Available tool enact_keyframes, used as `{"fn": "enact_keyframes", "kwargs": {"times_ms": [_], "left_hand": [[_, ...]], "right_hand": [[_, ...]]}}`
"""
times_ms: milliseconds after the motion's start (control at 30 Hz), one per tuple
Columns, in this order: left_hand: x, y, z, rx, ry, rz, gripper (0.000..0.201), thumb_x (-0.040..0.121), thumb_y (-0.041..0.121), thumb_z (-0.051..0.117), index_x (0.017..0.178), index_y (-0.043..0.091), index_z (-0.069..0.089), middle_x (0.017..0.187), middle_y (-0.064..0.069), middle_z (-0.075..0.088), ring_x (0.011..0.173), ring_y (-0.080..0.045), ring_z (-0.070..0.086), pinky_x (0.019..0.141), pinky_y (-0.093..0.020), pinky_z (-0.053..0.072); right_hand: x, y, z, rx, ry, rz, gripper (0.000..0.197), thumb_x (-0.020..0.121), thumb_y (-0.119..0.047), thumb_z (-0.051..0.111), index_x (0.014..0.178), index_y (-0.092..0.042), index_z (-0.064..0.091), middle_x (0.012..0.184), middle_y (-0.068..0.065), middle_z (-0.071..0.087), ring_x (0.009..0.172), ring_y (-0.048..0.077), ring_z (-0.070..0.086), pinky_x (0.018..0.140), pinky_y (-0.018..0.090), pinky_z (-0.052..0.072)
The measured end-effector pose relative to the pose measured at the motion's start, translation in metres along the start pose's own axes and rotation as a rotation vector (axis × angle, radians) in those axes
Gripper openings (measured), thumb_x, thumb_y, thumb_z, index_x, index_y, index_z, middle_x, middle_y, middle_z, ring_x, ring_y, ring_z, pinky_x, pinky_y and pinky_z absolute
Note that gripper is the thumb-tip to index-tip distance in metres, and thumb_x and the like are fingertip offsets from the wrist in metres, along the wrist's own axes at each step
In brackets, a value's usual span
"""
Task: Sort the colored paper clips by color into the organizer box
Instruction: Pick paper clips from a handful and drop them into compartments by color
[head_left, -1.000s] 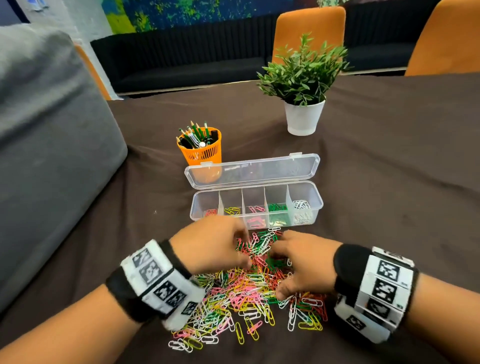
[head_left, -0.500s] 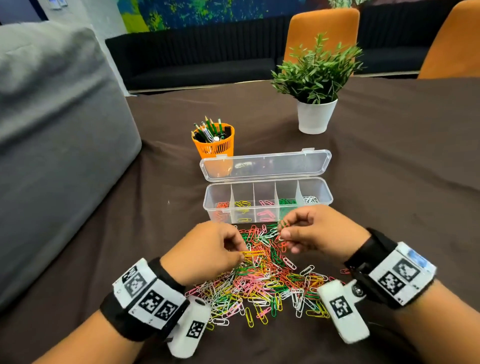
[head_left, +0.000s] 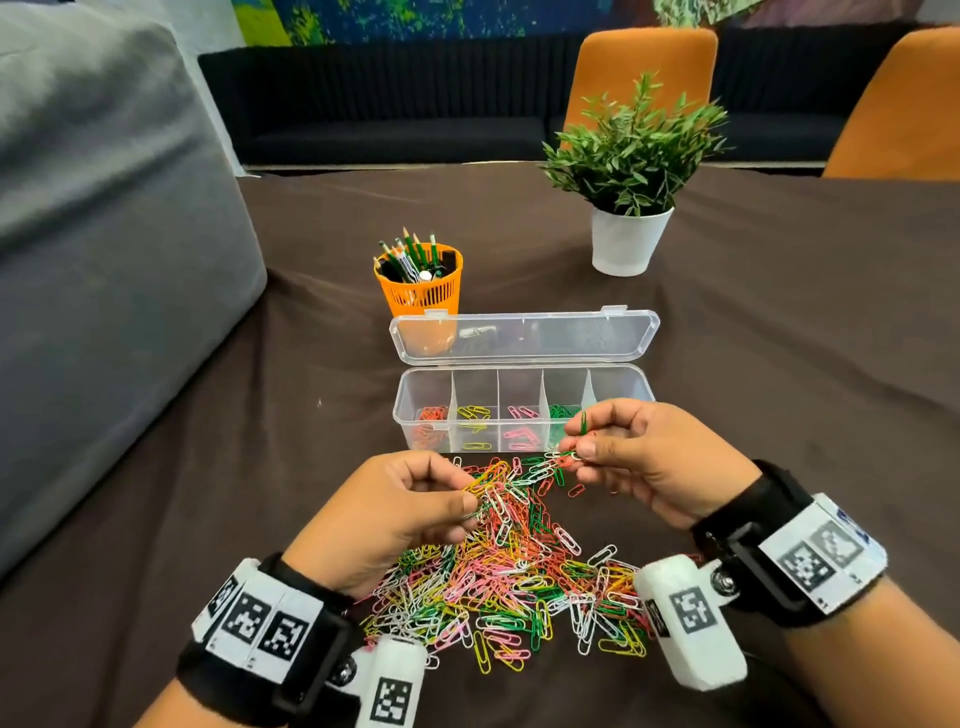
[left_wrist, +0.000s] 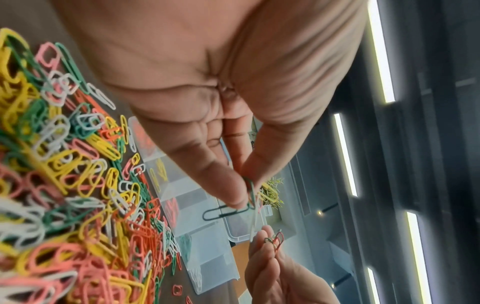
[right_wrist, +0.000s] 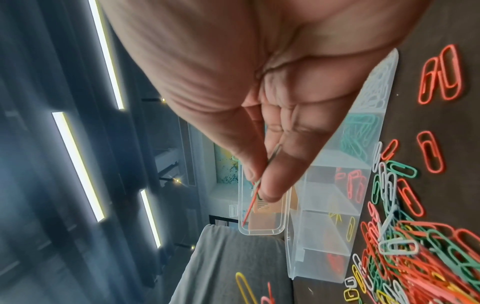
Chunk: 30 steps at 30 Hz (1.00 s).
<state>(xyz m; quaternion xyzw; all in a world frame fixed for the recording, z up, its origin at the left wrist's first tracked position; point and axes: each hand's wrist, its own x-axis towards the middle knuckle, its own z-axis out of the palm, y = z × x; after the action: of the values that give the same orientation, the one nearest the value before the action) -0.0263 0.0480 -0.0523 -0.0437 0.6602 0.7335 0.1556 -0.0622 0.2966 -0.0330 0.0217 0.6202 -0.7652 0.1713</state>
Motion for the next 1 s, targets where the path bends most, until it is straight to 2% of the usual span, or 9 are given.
{"fn": "enact_keyframes", "kwargs": {"times_ms": [167, 400, 467, 533, 633, 700, 800, 900, 1000], "left_hand": [[0.006, -0.006, -0.008, -0.212, 0.025, -0.036, 0.02, 0.069, -0.006, 0.073, 0.087, -0.003, 0.064, 0.071, -0.018, 0.064, 0.058, -0.02, 0.065, 0.051, -0.021, 0.056], [0.015, -0.018, -0.026, -0.463, 0.025, -0.09, 0.021, 0.073, -0.008, 0.075, 0.089, -0.002, 0.063, 0.071, -0.017, 0.06, 0.056, -0.018, 0.064, 0.049, -0.021, 0.055], [0.015, -0.021, -0.03, -0.536, 0.011, -0.106, 0.024, 0.065, -0.004, 0.086, 0.08, 0.003, 0.069, 0.069, -0.016, 0.06, 0.056, -0.018, 0.064, 0.048, -0.021, 0.055], [0.015, -0.023, -0.034, -0.597, -0.006, -0.117, 0.027, 0.055, -0.002, 0.085, 0.076, 0.005, 0.069, 0.069, -0.016, 0.06, 0.056, -0.018, 0.063, 0.047, -0.021, 0.055], [0.018, -0.023, -0.036, -0.627, -0.032, -0.125, 0.027, 0.067, -0.009, 0.078, 0.087, 0.001, 0.063, 0.071, -0.018, 0.06, 0.056, -0.018, 0.063, 0.048, -0.021, 0.055], [0.02, -0.022, -0.037, -0.627, -0.048, -0.127, 0.021, 0.073, -0.013, 0.074, 0.088, -0.001, 0.063, 0.072, -0.019, 0.06, 0.056, -0.018, 0.064, 0.048, -0.021, 0.056], [0.021, -0.021, -0.038, -0.654, -0.08, -0.129, 0.011, 0.076, -0.01, 0.07, 0.082, 0.0, 0.069, 0.073, -0.021, 0.061, 0.057, -0.019, 0.063, 0.05, -0.022, 0.057], [0.021, -0.024, -0.042, -0.705, -0.114, -0.122, 0.013, 0.073, -0.007, 0.074, 0.078, 0.004, 0.071, 0.074, -0.021, 0.062, 0.06, -0.019, 0.063, 0.053, -0.021, 0.057], [0.02, -0.023, -0.044, -0.76, -0.142, -0.119, 0.013, 0.072, -0.007, 0.073, 0.08, 0.003, 0.07, 0.077, -0.023, 0.062, 0.058, -0.019, 0.062, 0.052, -0.021, 0.057]], "right_hand": [[0.013, -0.014, -0.001, -0.084, 0.059, -0.049, 0.015, 0.083, 0.013, 0.062, 0.092, 0.001, 0.064, 0.085, 0.018, 0.069, 0.064, 0.018, 0.067, 0.062, 0.022, 0.06], [0.052, -0.034, 0.033, -0.494, 0.076, -0.214, 0.015, 0.085, 0.013, 0.062, 0.086, -0.002, 0.064, 0.083, 0.019, 0.068, 0.069, 0.022, 0.067, 0.069, 0.03, 0.061], [0.064, -0.034, 0.047, -0.556, 0.052, -0.234, 0.019, 0.086, 0.014, 0.061, 0.083, -0.005, 0.064, 0.08, 0.017, 0.067, 0.067, 0.023, 0.067, 0.073, 0.037, 0.06], [0.076, -0.032, 0.063, -0.62, 0.038, -0.253, 0.022, 0.086, 0.013, 0.061, 0.081, -0.008, 0.063, 0.078, 0.014, 0.067, 0.066, 0.024, 0.068, 0.074, 0.04, 0.06], [0.095, -0.026, 0.09, -0.768, 0.018, -0.3, 0.025, 0.084, 0.009, 0.064, 0.078, -0.015, 0.064, 0.074, 0.01, 0.068, 0.067, 0.024, 0.07, 0.066, 0.03, 0.06], [0.108, -0.021, 0.106, -0.866, -0.01, -0.305, 0.025, 0.082, 0.006, 0.067, 0.076, -0.018, 0.065, 0.073, 0.01, 0.071, 0.064, 0.021, 0.069, 0.065, 0.03, 0.059], [0.121, -0.016, 0.116, -0.74, -0.046, -0.187, 0.021, 0.08, 0.01, 0.068, 0.076, -0.01, 0.066, 0.076, 0.017, 0.069, 0.067, 0.024, 0.069, 0.07, 0.036, 0.061], [0.125, -0.014, 0.117, -0.499, -0.063, -0.036, 0.016, 0.084, 0.015, 0.063, 0.082, -0.002, 0.064, 0.084, 0.019, 0.068, 0.071, 0.024, 0.068, 0.063, 0.028, 0.06], [0.126, -0.014, 0.111, -0.356, -0.05, 0.047, 0.013, 0.086, 0.014, 0.059, 0.09, 0.002, 0.064, 0.088, 0.016, 0.07, 0.073, 0.021, 0.07, 0.062, 0.026, 0.06]]}}
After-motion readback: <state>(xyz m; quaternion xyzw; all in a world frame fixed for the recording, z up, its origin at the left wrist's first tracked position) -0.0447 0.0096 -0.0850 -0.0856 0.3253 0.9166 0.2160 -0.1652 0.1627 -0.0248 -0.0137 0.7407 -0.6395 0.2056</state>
